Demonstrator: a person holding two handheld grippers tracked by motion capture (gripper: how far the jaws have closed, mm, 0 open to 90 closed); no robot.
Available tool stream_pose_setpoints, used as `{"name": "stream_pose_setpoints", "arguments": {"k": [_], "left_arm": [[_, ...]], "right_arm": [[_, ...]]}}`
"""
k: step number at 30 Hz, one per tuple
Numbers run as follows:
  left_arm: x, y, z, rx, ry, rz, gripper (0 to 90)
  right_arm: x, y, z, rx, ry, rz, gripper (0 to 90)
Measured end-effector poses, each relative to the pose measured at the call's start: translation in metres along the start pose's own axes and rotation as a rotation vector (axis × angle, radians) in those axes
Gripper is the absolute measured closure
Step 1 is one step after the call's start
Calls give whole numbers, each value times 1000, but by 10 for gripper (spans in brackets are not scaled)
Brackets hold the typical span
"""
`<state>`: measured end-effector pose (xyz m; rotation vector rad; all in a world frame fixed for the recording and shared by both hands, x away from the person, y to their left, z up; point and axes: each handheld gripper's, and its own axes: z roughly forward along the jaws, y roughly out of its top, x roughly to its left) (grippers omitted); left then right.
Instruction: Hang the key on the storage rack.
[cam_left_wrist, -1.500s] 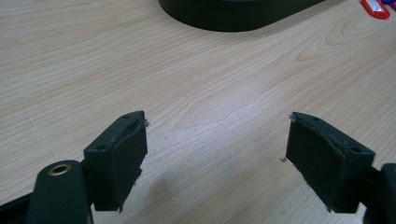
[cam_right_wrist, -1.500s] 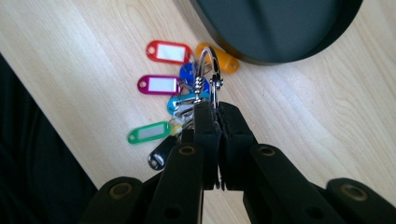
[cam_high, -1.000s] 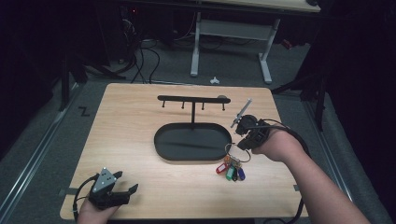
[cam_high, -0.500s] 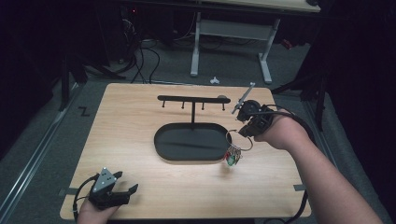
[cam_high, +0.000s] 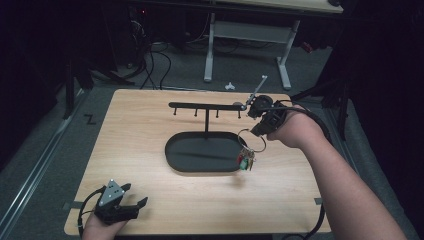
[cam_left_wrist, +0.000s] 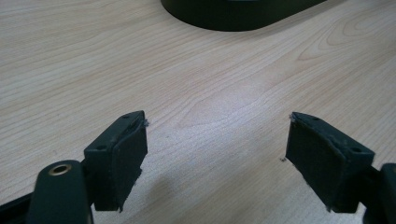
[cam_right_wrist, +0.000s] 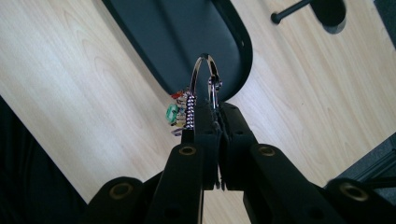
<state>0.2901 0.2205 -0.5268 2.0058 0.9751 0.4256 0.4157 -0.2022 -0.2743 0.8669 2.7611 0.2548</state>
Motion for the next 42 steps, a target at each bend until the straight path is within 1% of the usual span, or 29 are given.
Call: {"name": "stream_pose_setpoints", "arguments": {"k": [5,11,13,14,16,17,20,21,25,28,32,35,38,42], "left_arm": [[0,0,0,4,-4,1,212],[1,-1,-1,3,-4,-2,212],[1,-1,-1,-1,-3,-3,212],[1,-1,-1,-4,-1,-3,212],[0,-1,-1,-2,-1,-1,212],[1,-1,-1,1,-3,0,212],[1,-1,-1,-2,0,-3,212],[1,-1,0,-3,0,-3,212],[1,-1,0,-2,0,-3,213],[1,-1,-1,-3,-1,-3,213],[2,-1,-1,-1,-1,-4,213],[2,-1,-1,-2,-1,-5,213],[2,-1,-1,-4,0,-6,213],[2,-1,-1,-1,-1,-5,213]], "right_arm": [[-5,8,2,-10,3,13,876],[-14,17,10,-14,7,22,877],[-20,21,14,-18,14,36,876],[-20,21,14,-18,14,36,876],[-23,24,17,-14,16,51,877],[-25,25,18,-17,17,49,876],[-30,30,19,-26,18,48,876],[-32,33,19,-28,15,59,876],[-37,38,19,-34,12,63,876],[-41,41,20,-31,12,76,877],[-46,43,20,-37,8,78,877],[-50,44,23,-36,10,92,876],[-53,44,26,-30,13,95,876],[-57,43,35,-23,20,111,876]]}}
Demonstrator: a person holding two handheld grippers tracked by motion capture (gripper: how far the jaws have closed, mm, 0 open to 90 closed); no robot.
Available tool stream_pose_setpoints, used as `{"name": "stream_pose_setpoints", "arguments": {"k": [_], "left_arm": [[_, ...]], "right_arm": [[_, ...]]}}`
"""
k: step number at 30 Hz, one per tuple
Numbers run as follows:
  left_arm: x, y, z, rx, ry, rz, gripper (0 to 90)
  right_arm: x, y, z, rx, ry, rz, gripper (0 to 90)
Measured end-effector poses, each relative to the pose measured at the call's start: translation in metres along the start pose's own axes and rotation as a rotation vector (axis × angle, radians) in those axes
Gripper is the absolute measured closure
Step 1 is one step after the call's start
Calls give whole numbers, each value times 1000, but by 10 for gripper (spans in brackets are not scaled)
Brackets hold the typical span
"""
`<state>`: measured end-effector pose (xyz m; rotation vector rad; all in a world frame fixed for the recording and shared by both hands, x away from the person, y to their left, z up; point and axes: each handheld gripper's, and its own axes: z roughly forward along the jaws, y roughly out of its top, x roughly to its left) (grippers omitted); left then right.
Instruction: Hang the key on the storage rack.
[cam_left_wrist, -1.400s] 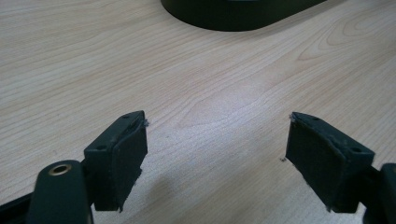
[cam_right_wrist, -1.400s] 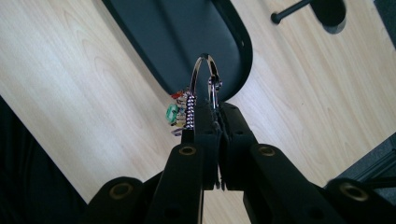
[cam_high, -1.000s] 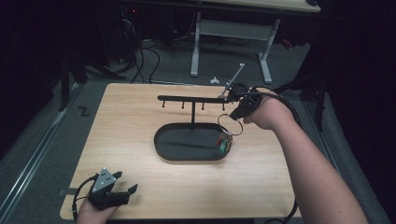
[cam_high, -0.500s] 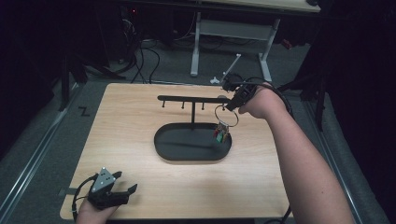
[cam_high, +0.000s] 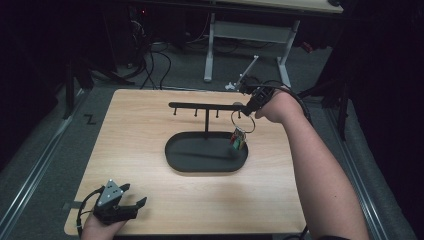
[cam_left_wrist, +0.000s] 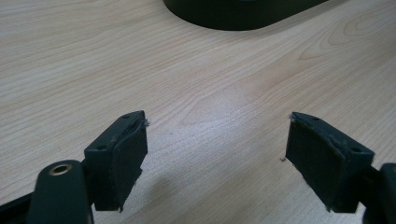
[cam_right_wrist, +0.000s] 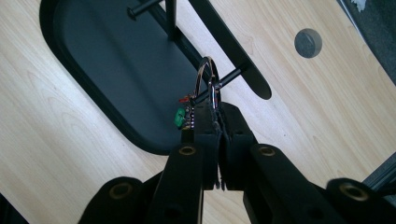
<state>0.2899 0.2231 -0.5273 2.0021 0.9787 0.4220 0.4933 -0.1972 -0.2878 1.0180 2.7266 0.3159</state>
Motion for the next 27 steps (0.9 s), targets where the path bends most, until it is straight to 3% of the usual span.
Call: {"name": "stream_pose_setpoints", "arguments": {"k": [15,18,25,27], "left_arm": [[0,0,1,6,0,5,213],[-1,0,2,7,-1,8,213],[-2,0,3,7,-1,15,213],[-3,1,3,14,-4,19,213]], "right_arm": [[-4,5,15,5,-2,6,870],[-3,8,13,-12,-23,15,866],[7,11,7,-40,-25,11,763],[10,11,7,-48,-38,8,693]]}}
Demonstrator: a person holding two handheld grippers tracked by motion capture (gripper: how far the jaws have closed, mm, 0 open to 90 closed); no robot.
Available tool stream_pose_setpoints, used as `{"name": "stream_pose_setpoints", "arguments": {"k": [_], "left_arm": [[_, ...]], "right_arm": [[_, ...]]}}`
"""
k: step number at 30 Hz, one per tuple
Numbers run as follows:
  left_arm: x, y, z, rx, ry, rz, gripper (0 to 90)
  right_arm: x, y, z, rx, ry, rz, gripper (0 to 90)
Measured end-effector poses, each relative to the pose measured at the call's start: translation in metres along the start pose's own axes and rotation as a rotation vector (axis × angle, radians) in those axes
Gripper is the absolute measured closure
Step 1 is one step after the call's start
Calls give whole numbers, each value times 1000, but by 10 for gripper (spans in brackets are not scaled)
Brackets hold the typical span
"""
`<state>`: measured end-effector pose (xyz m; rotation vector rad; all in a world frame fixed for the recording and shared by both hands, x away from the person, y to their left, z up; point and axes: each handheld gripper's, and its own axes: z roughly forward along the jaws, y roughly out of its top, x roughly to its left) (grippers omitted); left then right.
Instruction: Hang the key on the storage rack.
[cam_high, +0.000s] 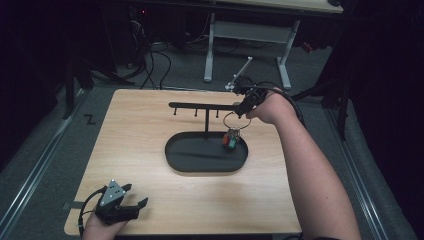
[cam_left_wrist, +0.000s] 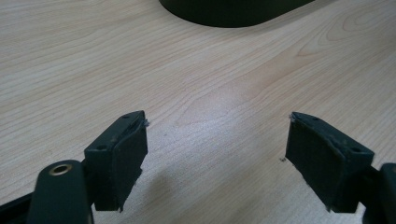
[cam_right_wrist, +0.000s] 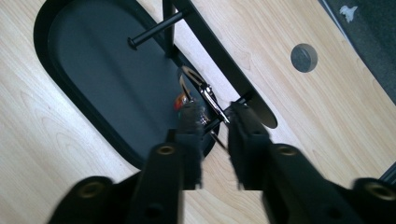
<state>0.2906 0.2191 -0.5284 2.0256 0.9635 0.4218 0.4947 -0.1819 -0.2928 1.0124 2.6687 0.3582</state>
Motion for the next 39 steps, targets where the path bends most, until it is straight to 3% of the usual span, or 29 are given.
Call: {"name": "stream_pose_setpoints", "arguments": {"k": [3,14,20,23,28,29,33,39], "left_arm": [[-1,0,1,-4,1,0,213],[-2,0,2,5,-3,5,213],[-3,0,3,2,0,4,213],[-2,0,3,5,-2,4,213],[-2,0,3,5,-1,5,214],[-2,0,3,7,-2,5,214],[-3,0,3,5,0,6,213],[-3,0,3,7,-1,6,213]], "right_arm": [[3,-2,-1,-21,-11,31,605],[9,-15,-1,-77,-25,57,372],[12,-24,6,-105,-17,85,313],[14,-29,11,-101,16,95,313],[18,-38,17,-126,-18,99,245],[21,-40,18,-128,-26,121,232],[26,-48,23,-149,-53,113,181],[37,-65,34,-169,-51,125,161]]}}
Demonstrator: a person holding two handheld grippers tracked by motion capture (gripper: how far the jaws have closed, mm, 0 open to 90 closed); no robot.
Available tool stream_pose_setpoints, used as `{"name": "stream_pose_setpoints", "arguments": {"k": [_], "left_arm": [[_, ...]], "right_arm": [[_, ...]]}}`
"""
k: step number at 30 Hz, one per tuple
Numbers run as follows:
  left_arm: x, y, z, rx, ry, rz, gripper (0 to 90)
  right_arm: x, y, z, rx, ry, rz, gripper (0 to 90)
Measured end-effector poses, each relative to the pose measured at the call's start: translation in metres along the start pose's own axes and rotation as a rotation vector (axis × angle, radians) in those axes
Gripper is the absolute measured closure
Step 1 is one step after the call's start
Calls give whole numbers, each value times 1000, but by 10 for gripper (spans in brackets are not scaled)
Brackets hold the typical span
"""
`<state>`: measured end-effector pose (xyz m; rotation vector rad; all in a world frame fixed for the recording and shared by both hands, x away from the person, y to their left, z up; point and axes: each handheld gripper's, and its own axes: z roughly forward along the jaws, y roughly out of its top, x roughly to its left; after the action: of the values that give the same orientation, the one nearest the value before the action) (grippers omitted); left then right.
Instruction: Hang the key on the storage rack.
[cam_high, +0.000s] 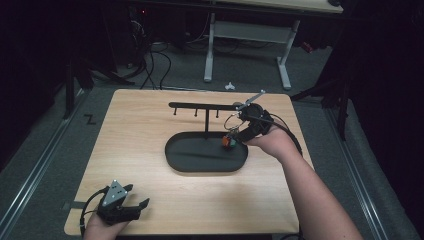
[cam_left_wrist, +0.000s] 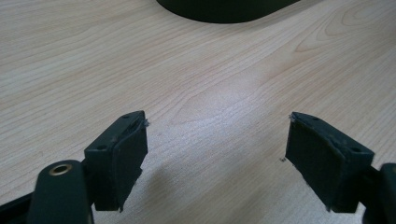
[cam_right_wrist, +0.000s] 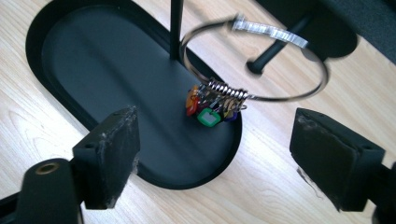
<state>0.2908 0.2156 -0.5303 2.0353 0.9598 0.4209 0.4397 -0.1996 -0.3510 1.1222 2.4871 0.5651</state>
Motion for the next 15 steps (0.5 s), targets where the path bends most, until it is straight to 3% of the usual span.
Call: {"name": "stream_pose_setpoints", "arguments": {"k": [4,7,15], "left_arm": [[0,0,0,3,0,-1,214],[-1,0,0,4,-1,4,213],[0,0,0,-5,-2,-2,213]], "right_arm": [[6,-13,5,-26,4,5,124],[11,-24,10,-52,-6,35,72],[20,-57,26,-110,-39,77,35]]}}
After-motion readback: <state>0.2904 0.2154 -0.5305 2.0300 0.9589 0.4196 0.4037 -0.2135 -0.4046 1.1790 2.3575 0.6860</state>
